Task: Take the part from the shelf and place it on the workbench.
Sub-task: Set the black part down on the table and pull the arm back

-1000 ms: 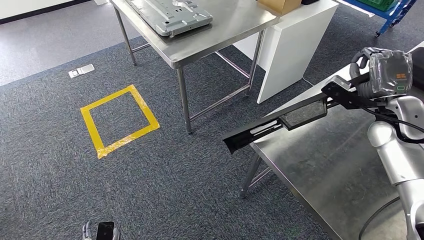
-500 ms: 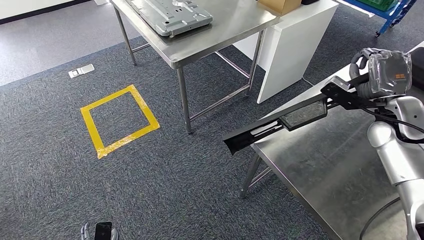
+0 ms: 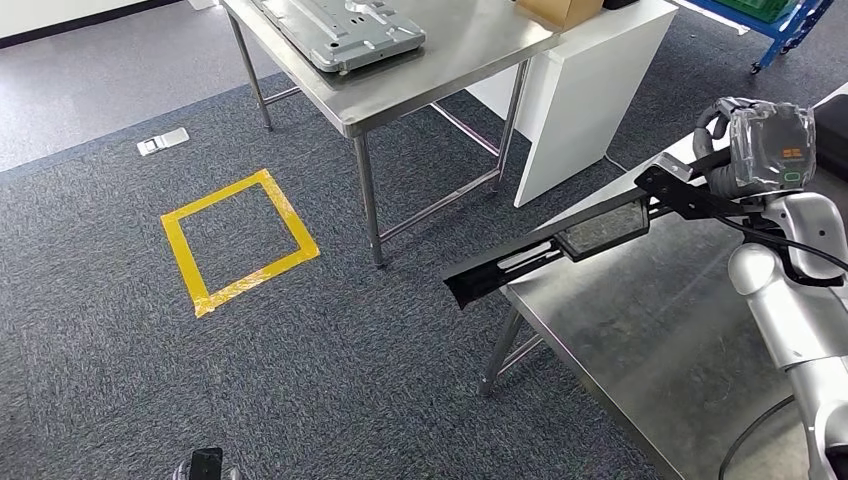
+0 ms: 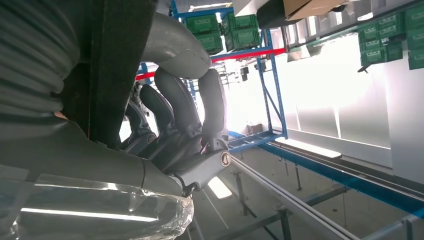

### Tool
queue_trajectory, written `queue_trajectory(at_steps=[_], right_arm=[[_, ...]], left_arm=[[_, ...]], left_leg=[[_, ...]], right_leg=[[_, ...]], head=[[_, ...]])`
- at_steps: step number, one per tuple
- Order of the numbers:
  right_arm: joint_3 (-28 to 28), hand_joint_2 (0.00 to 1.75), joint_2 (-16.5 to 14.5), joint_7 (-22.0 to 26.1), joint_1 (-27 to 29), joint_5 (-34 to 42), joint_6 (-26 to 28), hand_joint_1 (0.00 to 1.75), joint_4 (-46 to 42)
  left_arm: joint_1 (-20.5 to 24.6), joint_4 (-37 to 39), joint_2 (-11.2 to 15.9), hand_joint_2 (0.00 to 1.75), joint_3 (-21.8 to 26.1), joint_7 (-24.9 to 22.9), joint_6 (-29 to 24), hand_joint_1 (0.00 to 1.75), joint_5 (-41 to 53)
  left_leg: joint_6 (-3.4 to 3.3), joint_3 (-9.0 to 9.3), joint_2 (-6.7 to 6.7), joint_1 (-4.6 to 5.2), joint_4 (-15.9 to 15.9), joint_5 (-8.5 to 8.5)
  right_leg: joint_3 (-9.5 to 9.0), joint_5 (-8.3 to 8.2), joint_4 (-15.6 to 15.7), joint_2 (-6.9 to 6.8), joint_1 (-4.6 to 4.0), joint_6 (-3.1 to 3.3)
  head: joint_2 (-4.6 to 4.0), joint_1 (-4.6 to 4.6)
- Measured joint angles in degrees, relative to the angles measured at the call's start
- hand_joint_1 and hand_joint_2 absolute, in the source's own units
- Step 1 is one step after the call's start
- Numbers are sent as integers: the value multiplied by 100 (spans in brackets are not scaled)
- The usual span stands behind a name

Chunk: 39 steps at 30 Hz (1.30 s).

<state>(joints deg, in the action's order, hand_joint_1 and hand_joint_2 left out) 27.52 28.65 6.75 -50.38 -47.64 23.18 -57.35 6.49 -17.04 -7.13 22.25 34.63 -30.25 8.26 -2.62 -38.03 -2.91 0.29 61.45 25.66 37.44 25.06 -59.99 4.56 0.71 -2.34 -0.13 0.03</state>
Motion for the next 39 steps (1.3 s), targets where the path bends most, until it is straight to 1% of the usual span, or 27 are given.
queue_trajectory(at_steps=[8,17,20,22,23,24,25,26,27,28,29,30,31,32,33,34,35,36,37,38,39], right_arm=[[1,175,-54,-70,10,-56,-2,152,0],[-3,175,-100,-113,52,-133,-27,152,0],[-14,175,-104,-135,90,-163,-40,152,-1],[-30,175,-102,-140,103,-174,-48,152,-3],[-41,175,-98,-140,107,-179,-51,152,-4],[-52,175,-93,-141,109,-184,-53,152,-5],[-61,175,-89,-143,108,-191,-55,152,-7],[-65,175,-86,-143,106,-201,-58,152,-7],[-66,175,-86,-144,107,-210,-63,152,-7],[-66,175,-87,-144,118,-221,-67,152,-7],[-66,175,-87,-144,139,-229,-70,152,-7],[-66,175,-87,-144,163,-236,-72,152,-7],[-66,175,-87,-144,181,-242,-72,152,-7],[-68,175,-87,-144,189,-249,-73,152,-7],[-70,175,-87,-144,189,-255,-73,152,-7],[-70,175,-91,-143,184,-262,-77,152,-6],[-72,175,-95,-141,180,-268,-81,152,-5],[-71,175,-102,-140,180,-272,-86,152,-4],[-70,175,-112,-139,181,-278,-92,152,-3],[-70,175,-118,-139,180,-283,-96,152,-3],[-70,175,-127,-138,180,-286,-98,152,-4]], left_arm=[[15,48,19,175,-2,-108,169,0,-31],[22,72,55,175,-54,-186,203,0,-21],[23,72,69,175,-74,-205,203,0,-13],[27,72,77,175,-86,-213,204,0,-11],[29,72,78,175,-90,-216,204,0,-11],[30,72,78,175,-96,-218,204,0,-11],[31,72,78,175,-104,-220,203,0,-11],[31,72,78,175,-114,-222,203,0,-11],[30,73,77,175,-123,-227,203,0,-11],[29,74,75,175,-130,-232,203,0,-11],[28,75,72,175,-134,-238,203,0,-13],[27,76,69,175,-136,-244,203,0,-14],[27,78,66,175,-137,-248,203,0,-16],[27,78,63,175,-139,-251,203,0,-17],[28,78,63,175,-140,-252,203,0,-18],[29,78,67,175,-141,-252,202,0,-20],[29,78,73,175,-142,-253,200,0,-22],[28,78,79,175,-141,-254,195,0,-26],[28,78,83,175,-141,-254,191,0,-31],[28,78,83,175,-142,-254,187,0,-34],[28,78,83,175,-142,-254,184,0,-37]], left_leg=[[0,0,1,0,0,0],[-9,-2,-6,17,6,6],[-32,0,-3,39,9,11],[-55,12,10,43,-3,3],[-78,37,27,20,-43,-20],[-105,70,46,-3,-96,-47],[-131,105,72,-30,-152,-74],[-151,132,98,-52,-196,-96],[-159,145,120,-56,-212,-101],[-159,147,146,-60,-216,-101],[-153,145,169,-63,-215,-97],[-143,144,189,-69,-213,-93],[-126,144,207,-80,-211,-89],[-98,145,222,-97,-205,-82],[-57,145,235,-112,-195,-74],[-8,142,244,-116,-184,-65],[42,143,251,-111,-177,-55],[83,145,258,-103,-178,-51],[115,148,263,-98,-186,-53],[139,153,268,-107,-192,-53],[159,147,273,-122,-172,-32]], right_leg=[[0,0,0,0,0,0],[-3,-2,7,0,18,-4],[-3,-4,18,4,43,-14],[-11,-16,48,20,54,-45],[-12,-19,60,8,49,-61],[-6,4,40,-54,40,-70],[40,74,-68,-145,33,-67],[139,195,-291,-248,30,-56],[282,350,-615,-331,33,-47],[454,504,-989,-366,40,-47],[588,608,-1284,-378,49,-63],[636,638,-1406,-384,63,-94],[564,580,-1294,-394,83,-143],[376,450,-958,-412,109,-203],[150,316,-544,-447,133,-256],[-51,200,-190,-470,126,-282],[-176,127,31,-479,114,-256],[-217,102,105,-479,93,-203],[-218,87,102,-457,71,-135],[-211,78,96,-443,79,-67],[-211,72,95,-437,84,-26]], head=[[0,-1],[0,-1],[0,-1],[0,-3],[0,-2],[0,2],[0,11],[0,20],[0,27],[0,29],[0,30],[0,28],[0,28],[0,28],[0,27],[0,32],[0,33],[0,29],[0,25],[0,16],[0,8]])
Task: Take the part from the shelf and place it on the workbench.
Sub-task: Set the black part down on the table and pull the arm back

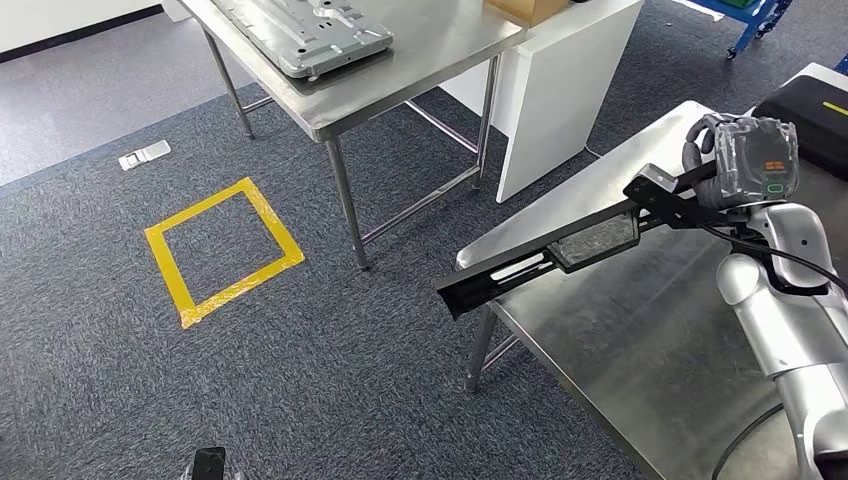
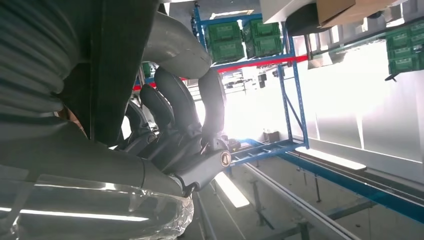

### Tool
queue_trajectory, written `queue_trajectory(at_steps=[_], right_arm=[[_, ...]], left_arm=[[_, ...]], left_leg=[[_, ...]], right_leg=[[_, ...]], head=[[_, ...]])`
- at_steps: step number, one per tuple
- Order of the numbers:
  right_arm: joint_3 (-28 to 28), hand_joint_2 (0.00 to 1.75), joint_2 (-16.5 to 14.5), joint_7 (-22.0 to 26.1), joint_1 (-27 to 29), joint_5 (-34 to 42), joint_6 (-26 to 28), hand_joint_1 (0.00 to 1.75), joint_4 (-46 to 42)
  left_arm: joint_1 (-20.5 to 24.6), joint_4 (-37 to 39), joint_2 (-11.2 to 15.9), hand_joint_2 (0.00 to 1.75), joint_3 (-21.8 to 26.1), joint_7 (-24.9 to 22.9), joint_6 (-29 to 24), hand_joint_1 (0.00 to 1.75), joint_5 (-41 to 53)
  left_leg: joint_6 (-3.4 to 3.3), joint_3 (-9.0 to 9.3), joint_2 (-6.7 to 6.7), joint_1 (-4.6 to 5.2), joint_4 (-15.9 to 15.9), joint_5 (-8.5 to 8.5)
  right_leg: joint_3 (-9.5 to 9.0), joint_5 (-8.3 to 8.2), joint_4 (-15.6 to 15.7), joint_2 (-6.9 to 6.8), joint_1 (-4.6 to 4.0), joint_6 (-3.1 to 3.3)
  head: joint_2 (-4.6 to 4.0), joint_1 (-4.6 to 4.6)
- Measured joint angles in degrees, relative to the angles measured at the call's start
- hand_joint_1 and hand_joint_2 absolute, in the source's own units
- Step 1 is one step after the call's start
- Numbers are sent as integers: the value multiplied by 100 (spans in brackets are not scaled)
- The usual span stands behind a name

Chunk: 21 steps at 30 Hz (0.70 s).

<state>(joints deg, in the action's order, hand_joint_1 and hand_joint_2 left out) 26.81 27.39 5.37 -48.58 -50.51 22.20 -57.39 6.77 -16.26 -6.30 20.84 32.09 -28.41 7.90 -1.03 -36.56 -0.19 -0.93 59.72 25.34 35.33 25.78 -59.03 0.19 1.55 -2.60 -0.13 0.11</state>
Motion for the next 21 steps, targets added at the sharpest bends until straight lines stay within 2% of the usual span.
queue_trajectory(at_steps=[2,4,5,6,7,8,9,11,12,15,21], right_arm=[[-7,175,-9,1,-13,-6,-2,152,-2],[-14,175,-20,1,-13,-20,-7,152,-2],[-15,175,-28,1,-7,-32,-12,152,-2],[-15,175,-37,1,-2,-45,-17,152,-1],[-17,175,-45,1,1,-54,-22,152,-1],[-21,175,-51,1,0,-61,-27,152,-1],[-28,175,-55,1,-3,-67,-28,152,-1],[-43,175,-57,2,-14,-79,-30,152,1],[-49,175,-57,2,-17,-86,-30,152,3],[-69,175,-65,11,-5,-98,-30,152,6],[-86,175,-67,37,-7,-151,-30,152,6]], left_arm=[[2,0,1,175,-1,1,-7,0,-1],[1,0,0,175,0,2,-14,0,-7],[-1,0,0,175,0,2,-18,0,-11],[-3,0,0,175,0,2,-22,0,-18],[-4,0,0,175,0,2,-27,0,-22],[-4,0,1,175,-1,3,-31,0,-25],[-2,0,4,175,-1,6,-35,0,-29],[4,0,21,175,-2,19,-49,0,-43],[6,0,26,175,-3,28,-61,0,-52],[8,0,28,175,-2,45,-114,0,-75],[7,0,17,175,-1,102,-222,0,-91]], left_leg=[[39,-137,2,-19,316,214],[56,-479,3,-19,1038,581],[48,-653,2,-16,1383,706],[26,-756,2,-8,1569,733],[-14,-756,1,7,1546,658],[-75,-634,-1,35,1288,492],[-157,-427,-9,78,880,299],[-286,-65,10,162,204,67],[-277,23,22,191,38,29],[-148,52,37,216,-36,2],[-164,48,27,234,-35,-1]], right_leg=[[-10,-9,4,7,2,84],[-13,-5,3,9,-35,147],[-13,-4,3,9,-62,166],[-13,-3,3,13,-91,178],[-14,-2,3,18,-120,188],[-17,-2,4,24,-146,189],[-21,-4,4,32,-159,191],[-23,-5,10,38,-185,194],[-21,-1,11,37,-194,200],[-14,13,8,25,-200,215],[-38,7,27,11,-193,206]], head=[[0,-11],[0,-22],[0,-23],[0,-24],[0,-23],[0,-22],[0,-21],[0,-9],[0,-8],[0,-17],[0,-14]])
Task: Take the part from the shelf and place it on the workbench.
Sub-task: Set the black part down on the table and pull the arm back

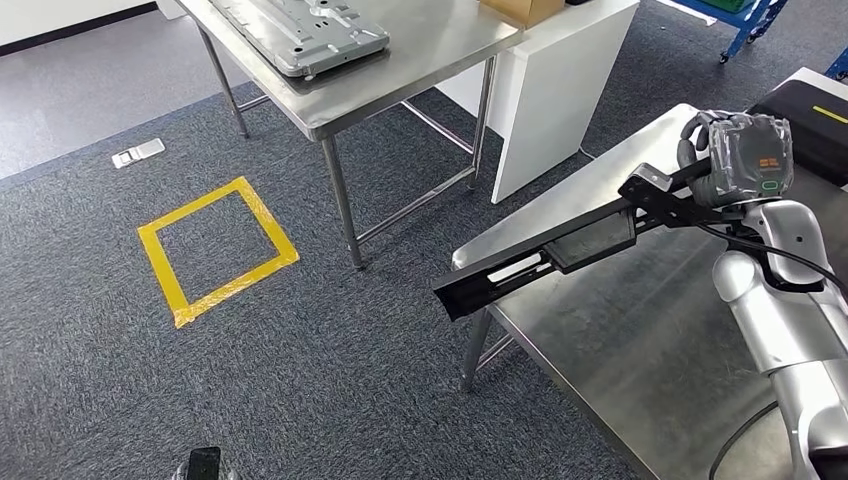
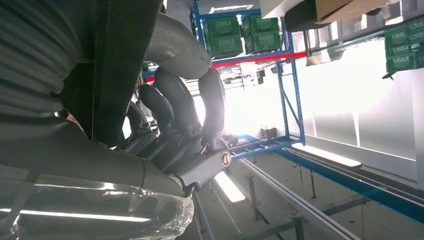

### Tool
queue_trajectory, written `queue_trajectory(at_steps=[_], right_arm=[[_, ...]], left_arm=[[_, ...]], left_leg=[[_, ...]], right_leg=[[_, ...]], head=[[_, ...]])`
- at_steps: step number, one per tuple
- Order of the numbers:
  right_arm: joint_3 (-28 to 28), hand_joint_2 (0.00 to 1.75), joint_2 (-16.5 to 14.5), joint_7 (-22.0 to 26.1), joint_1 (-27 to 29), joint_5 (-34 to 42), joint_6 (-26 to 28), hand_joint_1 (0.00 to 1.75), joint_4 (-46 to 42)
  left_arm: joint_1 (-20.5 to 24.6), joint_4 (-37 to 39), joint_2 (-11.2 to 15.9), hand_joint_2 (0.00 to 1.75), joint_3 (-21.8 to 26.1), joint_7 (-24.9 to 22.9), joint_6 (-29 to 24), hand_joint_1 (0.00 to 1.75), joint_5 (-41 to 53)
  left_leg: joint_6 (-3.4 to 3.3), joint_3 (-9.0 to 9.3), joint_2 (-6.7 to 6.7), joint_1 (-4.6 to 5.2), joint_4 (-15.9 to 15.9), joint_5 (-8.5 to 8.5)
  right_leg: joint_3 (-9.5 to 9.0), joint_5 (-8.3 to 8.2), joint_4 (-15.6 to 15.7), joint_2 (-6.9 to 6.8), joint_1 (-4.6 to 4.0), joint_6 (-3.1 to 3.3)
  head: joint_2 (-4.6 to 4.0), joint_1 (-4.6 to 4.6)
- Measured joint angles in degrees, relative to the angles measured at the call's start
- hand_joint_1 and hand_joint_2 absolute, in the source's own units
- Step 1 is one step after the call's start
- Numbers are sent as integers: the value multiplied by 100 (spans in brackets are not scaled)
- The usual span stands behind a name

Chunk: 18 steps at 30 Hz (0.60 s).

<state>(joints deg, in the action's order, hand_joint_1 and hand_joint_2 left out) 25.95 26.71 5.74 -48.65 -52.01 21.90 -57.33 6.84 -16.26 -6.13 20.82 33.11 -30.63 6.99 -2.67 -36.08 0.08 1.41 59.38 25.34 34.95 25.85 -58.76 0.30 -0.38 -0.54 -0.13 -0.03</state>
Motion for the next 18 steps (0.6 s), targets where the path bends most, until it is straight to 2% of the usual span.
queue_trajectory(at_steps=[9,18], right_arm=[[-19,175,9,9,7,-62,6,152,0],[-92,175,16,2,23,11,15,152,0]], left_arm=[[0,0,-21,175,-6,119,-126,0,-10],[3,0,-26,175,-80,124,-184,0,14]], left_leg=[[-17,1,1,6,2,7],[-17,3,4,-6,1,7]], right_leg=[[4,-2,13,-3,30,-4],[5,-2,13,-3,21,-3]], head=[[0,-2],[0,-2]])
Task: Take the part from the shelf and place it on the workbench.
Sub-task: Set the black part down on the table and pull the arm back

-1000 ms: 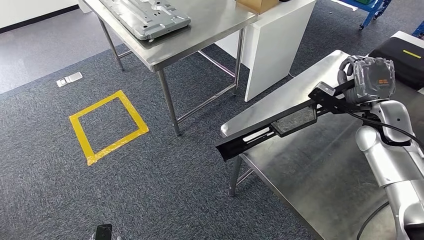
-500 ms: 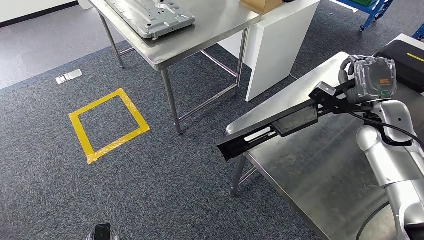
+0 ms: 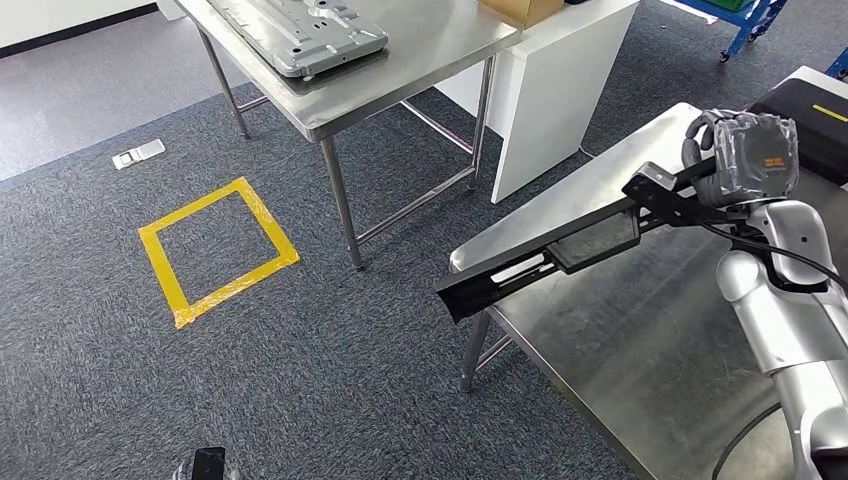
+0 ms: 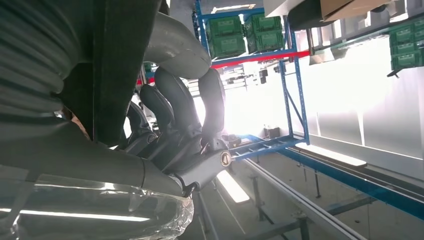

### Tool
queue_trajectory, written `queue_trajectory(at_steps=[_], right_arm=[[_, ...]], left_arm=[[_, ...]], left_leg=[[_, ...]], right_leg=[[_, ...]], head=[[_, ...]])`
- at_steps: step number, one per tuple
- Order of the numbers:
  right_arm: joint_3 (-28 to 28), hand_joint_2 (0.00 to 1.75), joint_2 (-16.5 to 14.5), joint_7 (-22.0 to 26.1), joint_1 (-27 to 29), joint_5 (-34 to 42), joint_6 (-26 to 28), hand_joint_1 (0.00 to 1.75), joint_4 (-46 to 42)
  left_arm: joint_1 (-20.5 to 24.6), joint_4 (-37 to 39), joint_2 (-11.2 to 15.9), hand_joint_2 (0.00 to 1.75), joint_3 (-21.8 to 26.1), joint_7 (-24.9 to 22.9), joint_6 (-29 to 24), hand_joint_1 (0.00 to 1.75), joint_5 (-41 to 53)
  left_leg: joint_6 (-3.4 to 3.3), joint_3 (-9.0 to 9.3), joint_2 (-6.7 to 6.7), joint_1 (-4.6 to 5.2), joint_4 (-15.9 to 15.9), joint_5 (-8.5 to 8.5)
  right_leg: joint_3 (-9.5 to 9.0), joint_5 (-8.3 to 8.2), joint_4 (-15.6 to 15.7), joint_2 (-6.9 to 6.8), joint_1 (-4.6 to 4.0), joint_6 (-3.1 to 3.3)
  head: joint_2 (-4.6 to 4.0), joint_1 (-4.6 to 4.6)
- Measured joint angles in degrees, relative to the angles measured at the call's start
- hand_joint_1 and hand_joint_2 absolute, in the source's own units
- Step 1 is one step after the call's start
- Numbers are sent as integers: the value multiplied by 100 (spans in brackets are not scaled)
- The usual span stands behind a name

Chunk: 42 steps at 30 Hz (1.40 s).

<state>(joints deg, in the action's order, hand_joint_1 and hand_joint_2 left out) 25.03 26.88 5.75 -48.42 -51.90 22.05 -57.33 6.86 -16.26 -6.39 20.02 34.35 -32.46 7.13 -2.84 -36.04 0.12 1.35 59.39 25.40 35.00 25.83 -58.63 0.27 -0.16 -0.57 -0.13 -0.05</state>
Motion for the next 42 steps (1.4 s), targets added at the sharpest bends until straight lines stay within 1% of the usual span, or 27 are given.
queue_trajectory(at_steps=[3,5,7,10,11,12,13,15,16,17,18,20,22,23,25,26,27,28,29,31,32,33,35,37,38,40,42], right_arm=[[-56,175,-4,-25,22,16,3,152,-1],[-88,175,-2,-43,31,15,14,152,-11],[-125,175,3,-51,41,13,34,152,-25],[-167,175,13,-58,64,13,50,152,-28],[-174,175,16,-61,87,14,50,152,-27],[-178,175,16,-62,113,14,50,152,-27],[-180,175,16,-63,132,14,50,152,-26],[-187,175,16,-64,152,12,49,152,-26],[-190,175,13,-63,149,7,48,152,-26],[-195,175,10,-64,149,2,47,152,-25],[-198,175,5,-65,153,-3,45,152,-25],[-207,175,-2,-67,154,-14,43,152,-26],[-215,175,-3,-67,133,-26,42,152,-29],[-220,175,-1,-66,117,-30,41,152,-30],[-223,175,-4,-66,107,-37,39,152,-31],[-222,175,-7,-66,109,-39,38,152,-31],[-221,175,-9,-66,114,-41,37,152,-31],[-220,175,-10,-66,116,-41,35,152,-31],[-220,175,-10,-66,115,-42,33,152,-31],[-219,175,-11,-66,115,-44,21,152,-31],[-218,175,-12,-66,116,-46,11,152,-30],[-216,175,-14,-67,118,-50,-1,152,-29],[-219,175,-9,-67,117,-60,-20,152,-29],[-226,175,7,-66,111,-72,-25,152,-33],[-226,175,14,-66,102,-80,-25,152,-35],[-222,175,19,-69,94,-104,-25,152,-33],[-215,175,17,-80,103,-144,-26,152,-29]], left_arm=[[4,0,-2,175,-5,-7,-18,0,0],[13,0,-6,175,-7,-14,-29,0,0],[25,0,-23,175,-13,-17,-39,0,0],[34,0,-36,175,-26,-21,-52,0,0],[33,1,-38,175,-33,-22,-54,0,0],[32,1,-42,175,-41,-23,-54,0,0],[32,2,-46,175,-50,-25,-54,0,-1],[33,2,-47,175,-60,-26,-54,0,-4],[34,3,-36,175,-62,-28,-55,0,-6],[34,3,-29,175,-64,-29,-55,0,-8],[34,4,-24,175,-67,-32,-56,0,-9],[33,5,-28,175,-79,-35,-58,0,-9],[34,7,-31,175,-88,-37,-58,0,-9],[35,7,-33,175,-91,-37,-57,0,-9],[34,8,-38,175,-92,-37,-56,0,-9],[33,9,-39,175,-92,-37,-56,0,-9],[32,10,-40,175,-92,-37,-56,0,-9],[31,10,-41,175,-93,-37,-56,0,-9],[30,11,-42,175,-93,-37,-56,0,-9],[32,11,-32,175,-93,-38,-58,0,-9],[32,12,-27,175,-93,-38,-60,0,-10],[33,13,-24,175,-93,-40,-61,0,-11],[39,14,-28,175,-94,-43,-62,0,-28],[45,13,-34,175,-95,-45,-64,0,-44],[45,14,-39,175,-95,-44,-66,0,-45],[45,15,-54,175,-96,-43,-69,0,-50],[44,17,-67,175,-96,-42,-69,0,-60]], left_leg=[[-36,-4,0,7,9,10],[-111,36,9,-4,-65,-18],[-166,147,37,-51,-255,-108],[-181,224,78,-106,-382,-169],[-169,223,89,-124,-381,-167],[-144,222,97,-148,-375,-160],[-106,220,106,-180,-357,-146],[19,200,126,-250,-259,-85],[91,177,133,-265,-184,-38],[152,154,137,-259,-126,3],[195,140,144,-250,-84,33],[239,131,160,-257,-70,55],[268,79,136,-293,73,174],[279,-24,101,-302,311,324],[273,-389,45,-293,1081,703],[254,-583,33,-283,1450,832],[217,-702,29,-268,1638,848],[168,-724,21,-245,1622,766],[97,-625,-2,-209,1365,585],[-81,-253,-110,-116,575,213],[-150,-96,-144,-73,253,96],[-191,-12,-161,-39,90,57],[-197,25,-114,-14,14,46],[-182,89,-70,-37,-105,-14],[-177,123,-46,-55,-169,-47],[-181,146,-11,-68,-215,-70],[-178,140,28,-72,-212,-67]], right_leg=[[-4,-13,17,0,16,-23],[-13,-35,58,3,11,-62],[35,27,-44,4,-8,-83],[471,407,-945,4,46,-111],[633,505,-1258,3,84,-148],[701,510,-1372,-1,130,-210],[649,421,-1248,-14,183,-300],[298,118,-531,-101,300,-520],[129,13,-205,-129,319,-574],[30,-28,-32,-142,323,-558],[10,-17,2,-131,317,-502],[30,-5,-54,-64,298,-342],[39,-11,-63,-20,288,-254],[36,-15,-61,3,280,-218],[35,-14,-62,44,238,-183],[36,-11,-63,67,208,-164],[35,-9,-63,93,179,-152],[34,-8,-62,119,152,-142],[33,-7,-61,148,129,-138],[32,-8,-57,200,103,-136],[31,-8,-53,219,95,-137],[32,-10,-49,234,95,-139],[34,-18,-23,254,90,-159],[83,29,-97,199,78,-172],[174,124,-273,151,69,-168],[502,420,-935,71,84,-160],[790,595,-1512,54,113,-211]], head=[[0,-1],[0,-4],[0,1],[0,5],[0,4],[0,4],[0,3],[0,7],[0,19],[0,24],[0,12],[0,-25],[0,-50],[0,-62],[0,-79],[0,-84],[0,-84],[0,-84],[0,-83],[0,-78],[0,-77],[0,-79],[0,-88],[0,-85],[0,-80],[0,-72],[0,-69]])
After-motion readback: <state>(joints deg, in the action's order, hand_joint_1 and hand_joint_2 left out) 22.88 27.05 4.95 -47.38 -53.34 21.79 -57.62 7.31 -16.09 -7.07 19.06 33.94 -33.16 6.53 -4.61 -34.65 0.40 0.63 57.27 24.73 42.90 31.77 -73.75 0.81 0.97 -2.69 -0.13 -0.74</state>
